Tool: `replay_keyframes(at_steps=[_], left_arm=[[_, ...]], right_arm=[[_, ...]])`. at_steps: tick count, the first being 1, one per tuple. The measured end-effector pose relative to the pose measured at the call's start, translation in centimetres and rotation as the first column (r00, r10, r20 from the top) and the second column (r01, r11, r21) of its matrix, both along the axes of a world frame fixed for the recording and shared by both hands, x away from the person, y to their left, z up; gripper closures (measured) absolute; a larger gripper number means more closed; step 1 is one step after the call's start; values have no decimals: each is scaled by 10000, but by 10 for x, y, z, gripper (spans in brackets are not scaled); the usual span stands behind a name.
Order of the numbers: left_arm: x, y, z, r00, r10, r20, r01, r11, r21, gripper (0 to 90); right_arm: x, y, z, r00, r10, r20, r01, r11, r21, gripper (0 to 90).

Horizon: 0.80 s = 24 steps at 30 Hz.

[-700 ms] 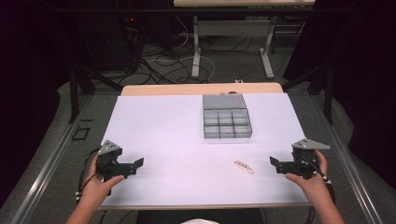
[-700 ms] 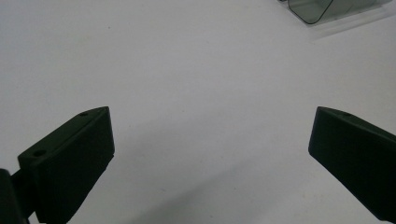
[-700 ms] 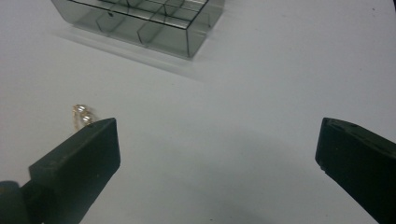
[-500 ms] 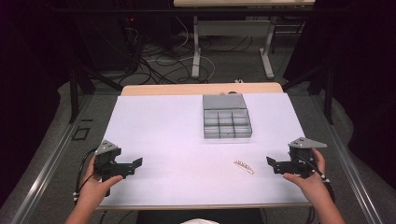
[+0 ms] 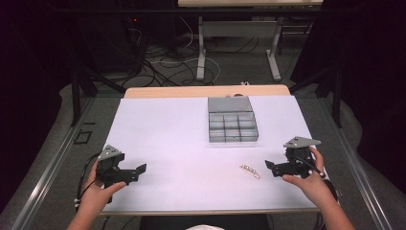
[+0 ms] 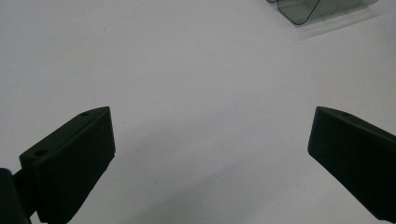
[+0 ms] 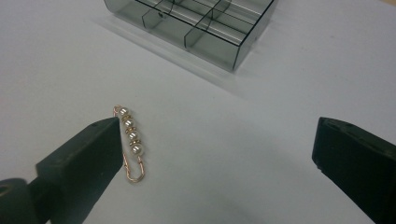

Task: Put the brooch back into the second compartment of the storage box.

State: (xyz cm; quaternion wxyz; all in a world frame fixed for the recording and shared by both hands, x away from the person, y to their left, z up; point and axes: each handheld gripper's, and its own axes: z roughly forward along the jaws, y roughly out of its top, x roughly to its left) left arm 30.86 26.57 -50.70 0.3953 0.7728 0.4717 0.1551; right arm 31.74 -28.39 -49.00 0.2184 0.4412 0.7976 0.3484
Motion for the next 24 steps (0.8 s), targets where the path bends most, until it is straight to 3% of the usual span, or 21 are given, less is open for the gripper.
replay_keyframes(at_steps=[14,21,22,24], left_arm=[[-1,-2,-5,9999,-121,7,121,9999,96,14],[-1,-2,-5,10000,-78,33,78,10000,39,17],[-1,-2,-5,10000,-60,23,60,10000,2,18],[-1,-2,-5,10000,-52,-31,51,10000,-60,18]], right_arm=[[11,20,7,9946,929,-452,-964,9920,-818,132],[17,33,7,9889,1308,-699,-1380,9841,-1114,152],[19,33,8,9846,1564,-787,-1652,9786,-1223,154],[20,36,8,9854,1539,-728,-1625,9778,-1324,161]])
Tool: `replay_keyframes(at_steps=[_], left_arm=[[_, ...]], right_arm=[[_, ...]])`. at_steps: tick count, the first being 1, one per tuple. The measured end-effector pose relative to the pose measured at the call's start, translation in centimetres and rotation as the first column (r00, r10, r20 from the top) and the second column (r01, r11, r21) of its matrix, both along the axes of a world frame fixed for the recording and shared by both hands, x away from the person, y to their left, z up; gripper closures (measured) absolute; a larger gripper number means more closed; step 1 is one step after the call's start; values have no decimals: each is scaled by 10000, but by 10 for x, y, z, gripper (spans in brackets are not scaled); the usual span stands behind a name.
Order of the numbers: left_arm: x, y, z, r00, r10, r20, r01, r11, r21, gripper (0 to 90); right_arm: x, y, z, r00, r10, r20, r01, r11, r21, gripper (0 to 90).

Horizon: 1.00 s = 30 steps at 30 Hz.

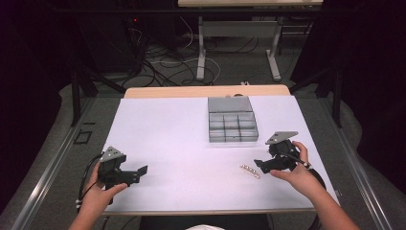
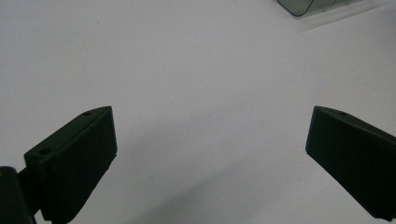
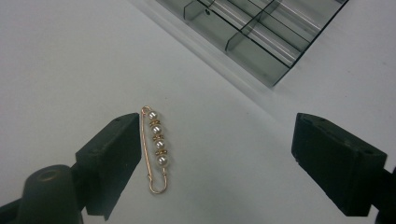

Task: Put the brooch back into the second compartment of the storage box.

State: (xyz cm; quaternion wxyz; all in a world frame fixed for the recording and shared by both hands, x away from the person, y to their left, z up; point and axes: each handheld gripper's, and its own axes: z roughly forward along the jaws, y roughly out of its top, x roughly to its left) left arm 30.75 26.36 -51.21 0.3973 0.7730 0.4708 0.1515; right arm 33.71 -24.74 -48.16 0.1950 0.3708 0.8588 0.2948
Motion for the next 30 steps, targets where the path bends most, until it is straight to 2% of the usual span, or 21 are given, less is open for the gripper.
replay_keyframes(at_steps=[7,12,14,16,17,18,19,20,25,28,30], left_arm=[[0,0,0,10000,-7,-2,7,10000,-26,18],[0,1,0,10000,10,22,-10,10000,-20,19],[0,0,0,10000,-13,23,13,10000,-5,19],[0,0,0,10000,-21,24,21,10000,9,19],[0,0,0,10000,-9,11,9,10000,0,20],[0,0,0,10000,-11,15,11,10000,-3,19],[0,0,0,10000,-14,16,14,10000,0,20],[0,0,0,10000,-22,26,22,10000,1,20],[-1,0,0,10000,-31,39,31,10000,2,20],[-1,1,0,10000,-32,77,32,10000,57,20],[0,1,0,10000,-33,72,33,10000,69,20]], right_arm=[[4,12,0,9988,471,-112,-474,9986,-223,200],[6,18,1,9974,706,-131,-712,9961,-518,264],[7,20,1,9966,802,-201,-814,9941,-722,306],[7,21,1,9955,880,-354,-904,9932,-733,316],[8,23,1,9942,945,-520,-986,9916,-837,340],[9,24,0,9949,909,-443,-947,9911,-934,352],[10,24,1,9921,1098,-599,-1155,9881,-1018,374],[10,26,0,9933,988,-605,-1048,9889,-1057,383],[14,29,-3,9898,1231,-715,-1325,9803,-1463,429],[16,31,-4,9857,1348,-1015,-1499,9757,-1596,443],[17,31,-6,9831,1519,-1019,-1665,9739,-1545,453]])
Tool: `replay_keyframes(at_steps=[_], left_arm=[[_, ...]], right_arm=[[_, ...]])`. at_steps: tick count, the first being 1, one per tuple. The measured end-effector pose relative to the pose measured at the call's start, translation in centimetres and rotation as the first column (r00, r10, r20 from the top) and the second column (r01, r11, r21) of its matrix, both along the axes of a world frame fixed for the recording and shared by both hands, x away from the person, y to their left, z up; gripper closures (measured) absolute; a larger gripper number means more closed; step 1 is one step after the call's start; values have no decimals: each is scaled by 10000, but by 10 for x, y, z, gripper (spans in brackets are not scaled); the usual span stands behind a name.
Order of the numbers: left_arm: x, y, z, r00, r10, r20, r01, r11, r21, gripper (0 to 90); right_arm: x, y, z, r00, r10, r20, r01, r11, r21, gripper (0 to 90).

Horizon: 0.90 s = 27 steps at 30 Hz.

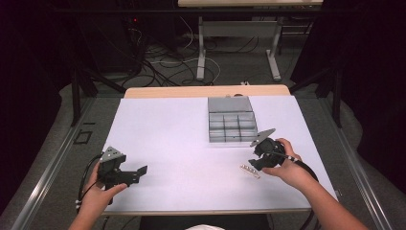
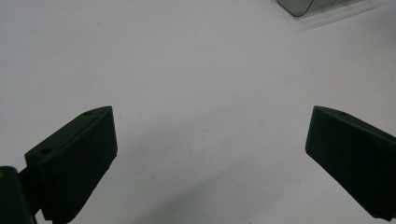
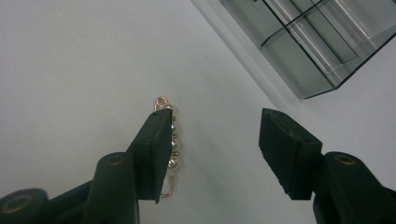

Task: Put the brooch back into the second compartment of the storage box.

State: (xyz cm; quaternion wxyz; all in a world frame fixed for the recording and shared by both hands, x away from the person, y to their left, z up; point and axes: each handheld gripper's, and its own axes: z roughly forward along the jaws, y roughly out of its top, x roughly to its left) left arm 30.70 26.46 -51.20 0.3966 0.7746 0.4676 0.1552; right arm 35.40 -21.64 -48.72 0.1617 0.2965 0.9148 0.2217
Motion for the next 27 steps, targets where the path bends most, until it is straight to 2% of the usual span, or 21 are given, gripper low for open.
replay_keyframes(at_steps=[5,6,8,9,13,14,16,21,22,23,27], left_arm=[[0,-1,-1,10000,5,-60,-5,10000,-43,21],[0,-1,-1,10000,5,-60,-5,10000,-43,20],[0,-1,-1,10000,17,-66,-18,10000,-41,21],[0,-1,-1,10000,21,-72,-21,10000,-44,21],[0,0,-1,10000,14,-39,-13,10000,19,22],[0,-1,-1,10000,22,-72,-22,10000,-51,22],[0,0,-1,10000,-15,-93,15,10000,-4,23],[1,1,-1,10000,-38,-62,38,10000,42,24],[1,1,-1,10000,-38,-62,38,10000,42,24],[1,1,-1,10000,-39,-42,39,10000,59,24],[0,1,-1,10000,37,-81,-37,10000,-28,26]], right_arm=[[3,5,-6,9983,118,-577,-145,9988,-466,481],[3,5,-6,9983,118,-577,-145,9988,-466,481],[2,8,-8,9975,70,-700,-126,9967,-804,512],[4,9,-10,9965,205,-810,-268,9967,-770,520],[4,11,-12,9939,115,-1095,-216,9956,-907,536],[5,12,-14,9921,249,-1233,-370,9946,-967,551],[6,13,-14,9923,232,-1218,-361,9939,-1045,560],[8,16,-18,9873,268,-1569,-445,9929,-1104,589],[8,17,-17,9855,196,-1685,-440,9889,-1419,596],[9,17,-19,9853,271,-1687,-469,9924,-1141,601],[9,18,-21,9836,332,-1772,-563,9903,-1267,622]])
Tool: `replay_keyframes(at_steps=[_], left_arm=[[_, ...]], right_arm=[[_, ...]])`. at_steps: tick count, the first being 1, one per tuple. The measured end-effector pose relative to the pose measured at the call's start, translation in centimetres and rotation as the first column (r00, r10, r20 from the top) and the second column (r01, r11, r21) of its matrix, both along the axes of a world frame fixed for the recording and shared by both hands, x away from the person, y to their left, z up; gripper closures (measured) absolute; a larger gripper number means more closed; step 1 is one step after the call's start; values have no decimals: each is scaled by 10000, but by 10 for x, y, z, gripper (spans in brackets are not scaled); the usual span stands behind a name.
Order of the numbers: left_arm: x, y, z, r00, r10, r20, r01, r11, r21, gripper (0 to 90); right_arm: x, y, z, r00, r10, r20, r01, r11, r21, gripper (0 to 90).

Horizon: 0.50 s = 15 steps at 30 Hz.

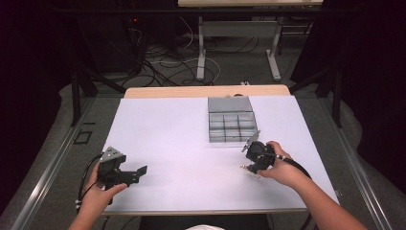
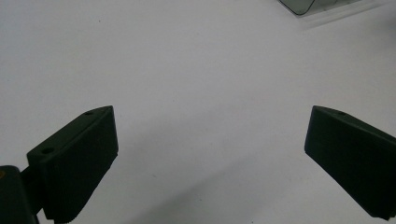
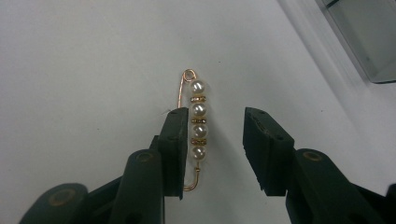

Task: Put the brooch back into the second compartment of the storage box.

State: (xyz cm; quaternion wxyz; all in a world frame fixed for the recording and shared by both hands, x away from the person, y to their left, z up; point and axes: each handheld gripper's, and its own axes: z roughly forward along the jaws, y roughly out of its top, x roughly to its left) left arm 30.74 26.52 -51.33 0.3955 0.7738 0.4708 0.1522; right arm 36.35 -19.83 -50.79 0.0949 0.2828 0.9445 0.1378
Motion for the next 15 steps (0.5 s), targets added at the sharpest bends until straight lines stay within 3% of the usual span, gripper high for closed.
replay_keyframes(at_steps=[15], left_arm=[[0,1,0,10000,31,-29,-31,10000,-19,31]], right_arm=[[3,6,-10,9995,56,-308,-66,9994,-329,671]])
